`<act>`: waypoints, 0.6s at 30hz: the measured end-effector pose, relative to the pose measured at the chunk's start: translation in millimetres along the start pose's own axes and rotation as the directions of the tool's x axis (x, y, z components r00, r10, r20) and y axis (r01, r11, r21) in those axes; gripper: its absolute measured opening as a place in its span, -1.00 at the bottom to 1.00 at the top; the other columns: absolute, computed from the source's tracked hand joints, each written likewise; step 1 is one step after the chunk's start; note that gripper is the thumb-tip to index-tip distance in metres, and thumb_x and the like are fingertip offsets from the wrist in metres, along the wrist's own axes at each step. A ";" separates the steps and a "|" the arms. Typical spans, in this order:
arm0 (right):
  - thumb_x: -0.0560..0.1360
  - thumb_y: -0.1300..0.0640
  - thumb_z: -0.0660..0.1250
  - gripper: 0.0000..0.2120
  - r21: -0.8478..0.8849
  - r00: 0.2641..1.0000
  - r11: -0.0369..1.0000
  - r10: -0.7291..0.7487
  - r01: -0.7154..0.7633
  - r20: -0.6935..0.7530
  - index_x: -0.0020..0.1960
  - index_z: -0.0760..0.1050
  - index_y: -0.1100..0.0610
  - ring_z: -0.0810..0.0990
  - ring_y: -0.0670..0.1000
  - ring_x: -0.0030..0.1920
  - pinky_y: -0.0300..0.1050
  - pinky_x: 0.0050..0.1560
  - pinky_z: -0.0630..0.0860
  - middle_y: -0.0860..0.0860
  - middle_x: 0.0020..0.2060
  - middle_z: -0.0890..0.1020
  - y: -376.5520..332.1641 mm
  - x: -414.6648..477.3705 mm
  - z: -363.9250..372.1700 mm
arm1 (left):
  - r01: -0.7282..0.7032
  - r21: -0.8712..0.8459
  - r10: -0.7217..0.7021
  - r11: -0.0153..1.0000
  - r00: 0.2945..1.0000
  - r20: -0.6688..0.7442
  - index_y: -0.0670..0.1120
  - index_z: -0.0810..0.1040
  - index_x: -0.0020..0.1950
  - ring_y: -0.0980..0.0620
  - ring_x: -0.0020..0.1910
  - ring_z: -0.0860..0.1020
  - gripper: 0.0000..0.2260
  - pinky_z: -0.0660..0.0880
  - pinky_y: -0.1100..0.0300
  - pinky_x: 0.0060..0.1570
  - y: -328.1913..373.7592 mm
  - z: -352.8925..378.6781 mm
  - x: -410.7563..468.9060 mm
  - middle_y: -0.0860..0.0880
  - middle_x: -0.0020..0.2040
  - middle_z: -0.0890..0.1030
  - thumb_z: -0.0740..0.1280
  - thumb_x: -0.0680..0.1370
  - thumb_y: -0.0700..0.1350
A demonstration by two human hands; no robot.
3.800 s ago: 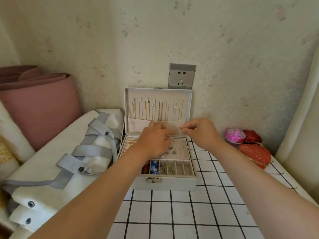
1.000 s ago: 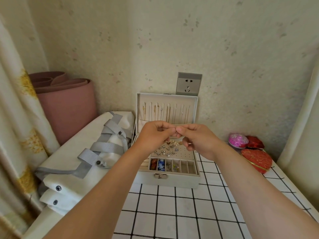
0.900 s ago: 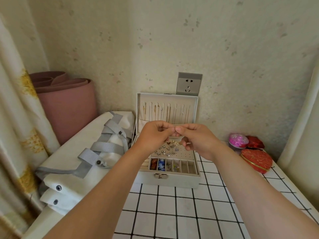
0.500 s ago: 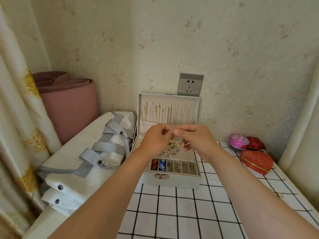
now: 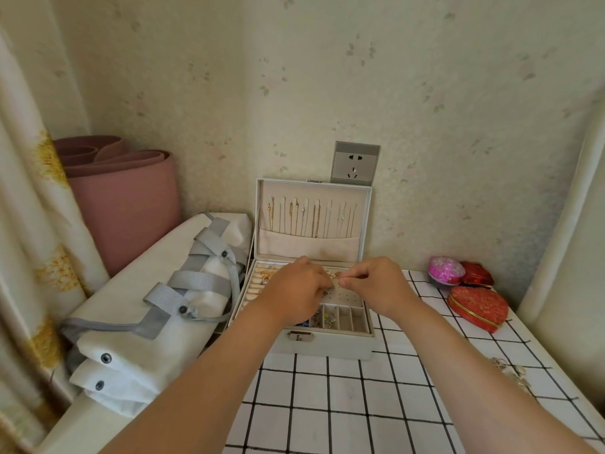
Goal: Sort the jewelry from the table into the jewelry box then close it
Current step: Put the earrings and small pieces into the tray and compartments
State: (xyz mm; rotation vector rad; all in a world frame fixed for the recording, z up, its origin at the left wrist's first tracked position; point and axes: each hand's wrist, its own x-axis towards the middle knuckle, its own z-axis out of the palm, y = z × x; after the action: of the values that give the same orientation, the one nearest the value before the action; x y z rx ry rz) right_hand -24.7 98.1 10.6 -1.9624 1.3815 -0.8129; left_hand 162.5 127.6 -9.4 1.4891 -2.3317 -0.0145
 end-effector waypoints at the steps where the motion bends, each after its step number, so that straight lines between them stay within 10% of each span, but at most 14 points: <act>1: 0.45 0.13 0.53 -0.89 -0.009 1.000 1.000 -0.001 0.001 0.003 -0.19 0.71 -0.07 0.63 -0.25 -0.14 -0.37 -0.08 0.49 -0.21 -0.27 0.68 -0.3 -0.5 0.7 | -0.006 0.013 0.006 1.000 1.000 0.002 0.05 0.63 0.24 0.01 0.12 0.42 -0.71 0.48 -0.01 0.07 0.2 0.7 -0.3 0.08 0.14 0.62 0.24 0.60 -0.16; 18: 0.46 0.16 0.48 -0.73 -0.165 0.999 0.985 -0.038 0.040 0.019 -0.31 0.64 -0.17 0.66 -0.14 -0.16 -0.05 0.01 0.63 -0.16 -0.27 0.70 3.4 -4.0 9.1 | 0.038 -0.081 -0.038 0.996 0.999 0.007 0.05 0.61 0.26 0.05 0.16 0.40 -0.68 0.46 0.03 0.15 1.3 0.1 0.2 0.12 0.17 0.60 0.22 0.58 -0.19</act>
State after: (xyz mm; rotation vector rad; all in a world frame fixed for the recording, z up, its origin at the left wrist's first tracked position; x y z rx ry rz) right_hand -20.9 102.1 1.7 -2.1235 1.4460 -0.7180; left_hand 161.3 127.9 -9.2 1.4948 -2.2782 -0.1218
